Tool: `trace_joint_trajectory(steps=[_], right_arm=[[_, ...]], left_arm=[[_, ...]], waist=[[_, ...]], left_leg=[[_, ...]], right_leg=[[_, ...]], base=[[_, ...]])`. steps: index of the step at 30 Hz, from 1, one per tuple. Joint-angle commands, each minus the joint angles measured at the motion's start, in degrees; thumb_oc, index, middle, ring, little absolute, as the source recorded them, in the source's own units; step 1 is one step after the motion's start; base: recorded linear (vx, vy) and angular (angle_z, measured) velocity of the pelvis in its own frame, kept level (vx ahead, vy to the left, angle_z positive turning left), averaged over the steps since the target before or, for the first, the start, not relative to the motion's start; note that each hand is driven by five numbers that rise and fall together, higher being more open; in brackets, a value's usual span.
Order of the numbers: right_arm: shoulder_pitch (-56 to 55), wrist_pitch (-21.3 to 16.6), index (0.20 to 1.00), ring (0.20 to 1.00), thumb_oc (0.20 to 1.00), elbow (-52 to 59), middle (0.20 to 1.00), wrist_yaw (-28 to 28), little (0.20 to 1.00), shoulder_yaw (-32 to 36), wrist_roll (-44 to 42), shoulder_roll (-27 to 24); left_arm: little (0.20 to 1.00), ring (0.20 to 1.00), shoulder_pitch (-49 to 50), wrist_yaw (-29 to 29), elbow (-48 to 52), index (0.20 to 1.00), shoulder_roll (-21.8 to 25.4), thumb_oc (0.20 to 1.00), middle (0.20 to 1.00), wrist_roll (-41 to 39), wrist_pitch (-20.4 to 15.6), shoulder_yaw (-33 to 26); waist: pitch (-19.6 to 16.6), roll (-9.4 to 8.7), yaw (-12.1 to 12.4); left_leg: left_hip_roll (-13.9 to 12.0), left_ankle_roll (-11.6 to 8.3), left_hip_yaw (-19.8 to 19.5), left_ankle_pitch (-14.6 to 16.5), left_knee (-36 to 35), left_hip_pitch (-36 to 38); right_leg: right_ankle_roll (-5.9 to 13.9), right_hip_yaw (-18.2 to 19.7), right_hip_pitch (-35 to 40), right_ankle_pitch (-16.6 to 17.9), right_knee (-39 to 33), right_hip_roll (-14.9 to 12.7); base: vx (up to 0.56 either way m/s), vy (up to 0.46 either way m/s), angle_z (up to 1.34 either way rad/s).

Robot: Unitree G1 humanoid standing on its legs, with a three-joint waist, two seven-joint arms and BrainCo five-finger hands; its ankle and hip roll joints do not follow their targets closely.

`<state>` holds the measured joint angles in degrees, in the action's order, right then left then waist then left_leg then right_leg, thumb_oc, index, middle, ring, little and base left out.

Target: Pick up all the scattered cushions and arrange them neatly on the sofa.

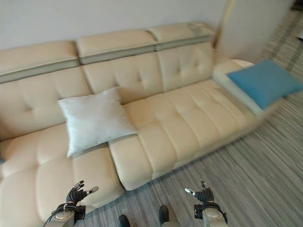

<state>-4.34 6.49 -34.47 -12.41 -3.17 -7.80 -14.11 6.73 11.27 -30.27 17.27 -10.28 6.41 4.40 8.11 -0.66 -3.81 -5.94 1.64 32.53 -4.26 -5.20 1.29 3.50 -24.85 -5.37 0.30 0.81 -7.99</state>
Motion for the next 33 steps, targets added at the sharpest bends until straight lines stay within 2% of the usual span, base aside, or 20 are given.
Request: trace_joint_trajectory(steps=[1, 2, 3, 4, 9, 10, 11, 12, 13, 14, 15, 16, 17, 19, 21, 24, 27, 30, 32, 33], right_arm=[[0.78, -1.28, 1.000, 1.000, 1.000, -0.40, 1.000, -1.07, 1.000, 3.48, 1.29, -2.75], [0.79, -1.27, 1.000, 1.000, 1.000, -0.40, 1.000, -1.05, 1.000, 3.49, 1.30, -2.77], [0.68, -0.97, 1.000, 1.000, 1.000, -0.75, 1.000, -1.25, 1.000, 3.99, 1.83, -3.36], [0.68, -0.83, 1.000, 1.000, 1.000, -0.80, 1.000, -1.29, 1.000, 4.10, 2.07, -3.48], [-1.17, -0.95, 1.000, 1.000, 1.000, -1.37, 1.000, -1.60, 1.000, 5.29, 1.20, -3.80], [-1.30, -0.90, 1.000, 1.000, 1.000, -1.37, 1.000, -1.67, 1.000, 5.65, 0.92, -3.94], [-1.72, -1.31, 1.000, 1.000, 1.000, -1.56, 1.000, -1.72, 1.000, 5.85, 0.04, -4.37], [-1.72, -1.31, 1.000, 1.000, 1.000, -1.56, 1.000, -1.72, 1.000, 5.85, 0.04, -4.36], [-1.74, -1.44, 1.000, 1.000, 1.000, -1.63, 1.000, -1.72, 1.000, 5.26, 0.14, -4.82], [-1.75, -1.45, 1.000, 1.000, 1.000, -1.26, 1.000, -1.45, 1.000, 4.27, 0.55, -5.84], [-1.74, -1.44, 1.000, 1.000, 1.000, -1.26, 1.000, -1.44, 1.000, 4.28, 0.55, -5.86], [-1.49, -1.58, 1.000, 1.000, 1.000, -0.40, 1.000, -1.12, 1.000, 3.60, 1.34, -6.21], [-1.04, -1.20, 1.000, 1.000, 1.000, -0.59, 1.000, -0.57, 1.000, 2.76, 1.93, -6.59], [-0.89, -1.14, 1.000, 1.000, 1.000, -0.56, 1.000, -0.44, 1.000, 2.39, 2.26, -6.81], [-0.34, -0.99, 1.000, 1.000, 1.000, -0.91, 1.000, 0.04, 1.000, 1.70, 2.91, -7.34], [0.07, -1.05, 1.000, 1.000, 1.000, -0.71, 1.000, 0.16, 1.000, 1.41, 3.05, -7.67], [-0.15, -1.24, 1.000, 1.000, 1.000, -0.73, 1.000, -0.20, 1.000, 1.40, 3.08, -8.11], [0.62, -1.21, 1.000, 1.000, 1.000, -1.34, 1.000, -0.74, 1.000, 1.17, 3.01, -8.38], [1.15, -1.11, 1.000, 1.000, 1.000, -1.21, 1.000, -0.77, 1.000, 0.95, 3.10, -8.43], [1.10, -0.85, 1.000, 1.000, 1.000, -0.75, 1.000, -0.32, 1.000, 0.57, 3.65, -8.15]], left_arm=[[1.000, 1.000, -3.01, 0.21, 0.41, 1.000, 0.59, 1.000, 1.000, 1.44, -1.84, -0.74], [1.000, 1.000, -3.03, 0.20, 0.39, 1.000, 0.57, 1.000, 1.000, 1.45, -1.85, -0.73], [1.000, 1.000, -3.06, -0.04, 0.40, 1.000, 0.24, 1.000, 1.000, 2.01, -1.60, -0.61], [1.000, 1.000, -3.11, -0.21, 0.32, 1.000, 0.02, 1.000, 1.000, 2.23, -1.45, -0.31], [1.000, 1.000, -4.90, -0.25, -1.07, 1.000, -0.91, 1.000, 1.000, 3.30, -1.25, 1.46], [1.000, 1.000, -5.18, -0.40, -0.72, 1.000, -1.07, 1.000, 1.000, 2.62, -1.32, 1.75], [1.000, 1.000, -5.65, -0.45, -0.34, 1.000, -1.06, 1.000, 1.000, 1.90, -1.80, 1.77], [1.000, 1.000, -5.66, -0.44, -0.35, 1.000, -1.05, 1.000, 1.000, 1.89, -1.81, 1.77], [1.000, 1.000, -5.88, -0.20, -0.34, 1.000, -1.21, 1.000, 1.000, 1.11, -1.97, 2.18], [1.000, 1.000, -6.00, 0.28, -0.15, 1.000, -1.53, 1.000, 1.000, -0.10, -2.19, 2.48], [1.000, 1.000, -6.01, 0.29, -0.15, 1.000, -1.54, 1.000, 1.000, -0.11, -2.20, 2.49], [1.000, 1.000, -5.24, 0.83, 0.74, 1.000, -2.13, 1.000, 1.000, -1.26, -2.53, 2.36], [1.000, 1.000, -4.51, 0.95, 0.94, 1.000, -2.36, 1.000, 1.000, -1.60, -2.54, 2.04], [1.000, 1.000, -4.17, 0.95, 1.00, 1.000, -2.32, 1.000, 1.000, -1.79, -2.67, 1.88], [1.000, 1.000, -3.08, 1.29, 1.79, 1.000, -2.17, 1.000, 1.000, -1.50, -2.72, 1.34], [1.000, 1.000, -2.35, 1.40, 1.64, 1.000, -2.37, 1.000, 1.000, -1.45, -2.56, 1.53], [1.000, 1.000, -2.35, 1.44, 0.69, 1.000, -2.51, 1.000, 1.000, -1.00, -2.01, 2.68], [1.000, 1.000, -3.05, 2.00, 0.80, 1.000, -1.76, 1.000, 1.000, 0.17, -1.87, 3.24], [1.000, 1.000, -3.18, 2.27, 1.67, 1.000, -1.16, 1.000, 1.000, 1.20, -1.78, 3.32], [1.000, 1.000, -2.40, 2.35, 2.88, 1.000, -0.35, 1.000, 1.000, 2.17, -1.79, 3.32]], waist=[[0.76, 1.04, 1.01], [0.81, 1.05, 1.11], [0.67, 0.88, 1.48], [0.54, 0.88, 1.25], [0.28, 1.20, -0.85], [0.42, 1.24, -1.43], [0.59, 1.12, -1.96], [0.59, 1.12, -1.90], [1.08, 1.08, -1.46], [1.89, 1.09, -0.55], [1.88, 1.12, -0.65], [2.27, 1.10, 0.48], [2.16, 0.62, 1.47], [2.08, 0.40, 1.81], [1.90, 0.08, 3.42], [1.65, 0.00, 4.13], [2.09, 1.13, 4.06], [2.52, 1.84, 4.00], [2.50, 1.99, 4.24], [1.97, 2.06, 4.56]], left_leg=[[3.48, -1.67, -4.46, 8.28, 0.20, 4.07], [3.48, -1.69, -4.35, 8.30, 0.20, 4.15], [3.45, -1.52, -0.33, 9.03, 0.20, 6.05], [3.53, -1.52, 0.73, 9.22, 0.20, 6.65], [2.28, -2.84, 2.60, 9.87, 3.11, 7.78], [0.92, -3.76, 3.41, 10.58, 6.72, 7.52], [-2.23, -5.04, 4.01, 10.24, 14.39, 6.47], [-2.39, -5.08, 4.08, 10.37, 14.74, 6.33], [-4.20, -6.49, 1.97, 8.31, 20.62, 4.61], [-3.73, -6.79, -5.32, 6.04, 25.21, 2.19], [-3.85, -6.85, -5.48, 6.11, 25.48, 2.01], [-0.58, -5.82, -13.28, 6.59, 26.77, 0.04], [1.31, -4.51, -17.15, 8.40, 25.52, -2.10], [1.73, -3.95, -18.73, 8.91, 24.40, -2.98], [4.13, -3.35, -25.27, 9.47, 18.21, -5.08], [6.12, -3.37, -29.47, 7.07, 12.39, -6.11], [7.21, -4.96, -35.32, -1.23, 1.65, -9.27], [8.62, -6.47, -37.56, -2.38, 0.20, -13.20], [8.85, -6.46, -37.55, -3.00, 0.20, -13.21], [8.68, -5.38, -38.06, -2.03, 0.20, -12.10]], right_leg=[[4.46, -6.26, 1.53, -0.40, 4.02, -2.15], [4.46, -6.15, 1.53, -0.42, 4.07, -2.15], [4.88, -11.89, 1.69, 0.17, 4.76, -3.12], [5.10, -13.24, 1.68, 0.46, 4.70, -3.41], [4.46, -8.79, 3.03, -0.74, 0.91, -1.11], [3.62, -7.89, 3.46, -1.64, 0.76, -0.51], [2.32, -6.62, 4.40, -3.57, 0.62, 0.61], [2.22, -6.60, 4.38, -3.58, 0.55, 0.70], [0.84, -5.10, 5.61, -4.69, -0.30, 2.09], [-0.70, -2.08, 6.84, -5.79, -1.19, 3.74], [-0.77, -2.18, 6.87, -5.81, -1.27, 3.82], [-1.25, 0.82, 7.14, -5.98, -1.93, 4.66], [-0.87, 3.79, 7.36, -5.44, -3.14, 5.01], [-0.61, 4.66, 7.40, -5.24, -3.26, 4.89], [-0.03, 7.88, 8.03, -5.05, -4.30, 4.97], [-0.30, 9.43, 8.16, -4.92, -4.52, 5.34], [-1.39, 10.89, 10.21, -6.21, -4.77, 7.06], [-1.38, 12.69, 11.23, -6.92, -5.38, 7.69], [-1.12, 13.76, 11.87, -7.07, -5.64, 7.78], [-0.67, 15.79, 12.70, -7.80, -5.66, 7.88]], base=[[0.00, -0.064, -1.74], [0.05, -0.104, -1.53], [0.08, -0.142, -1.36], [0.13, -0.241, -1.47], [0.15, -0.247, -0.72], [0.22, -0.379, -0.47], [0.22, -0.380, -0.54], [0.24, -0.371, -0.59], [0.24, -0.295, -0.56], [0.24, -0.295, -0.79], [0.25, -0.218, -0.98], [0.19, -0.093, -1.09], [0.26, -0.122, -0.99], [0.18, -0.065, -1.41], [0.23, -0.031, -1.24], [0.13, 0.007, -0.60], [0.29, 0.032, -0.27], [0.28, 0.101, 0.01], [0.25, 0.120, -0.17], [0.41, 0.204, -0.50]])
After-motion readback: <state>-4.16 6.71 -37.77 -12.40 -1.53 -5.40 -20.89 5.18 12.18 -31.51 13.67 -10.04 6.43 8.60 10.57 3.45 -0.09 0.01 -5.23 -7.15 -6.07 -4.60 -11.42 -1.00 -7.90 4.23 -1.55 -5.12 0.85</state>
